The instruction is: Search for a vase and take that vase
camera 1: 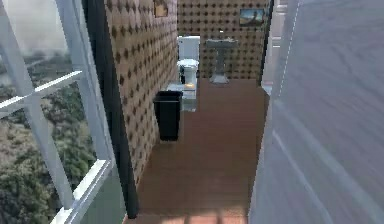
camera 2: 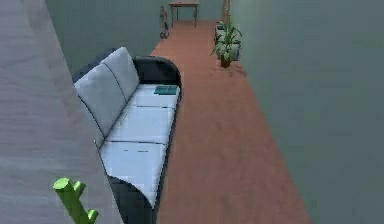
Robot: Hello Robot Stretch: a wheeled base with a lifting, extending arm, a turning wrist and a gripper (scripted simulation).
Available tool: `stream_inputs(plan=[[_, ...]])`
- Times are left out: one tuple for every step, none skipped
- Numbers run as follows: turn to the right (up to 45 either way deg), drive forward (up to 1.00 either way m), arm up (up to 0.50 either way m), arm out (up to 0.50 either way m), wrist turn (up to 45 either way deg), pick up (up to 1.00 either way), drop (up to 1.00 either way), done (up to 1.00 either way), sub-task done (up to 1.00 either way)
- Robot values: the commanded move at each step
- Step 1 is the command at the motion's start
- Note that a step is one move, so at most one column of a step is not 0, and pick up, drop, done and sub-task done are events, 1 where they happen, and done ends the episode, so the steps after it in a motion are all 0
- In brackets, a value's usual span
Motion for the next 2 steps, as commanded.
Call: stream_inputs(plan=[[0.0, 1.0, 0.0, 0.0, 0.0, 0.0, 0.0, 0.0, 0.0], [15.0, 0.0, 0.0, 0.0, 0.0, 0.0, 0.0, 0.0, 0.0]])
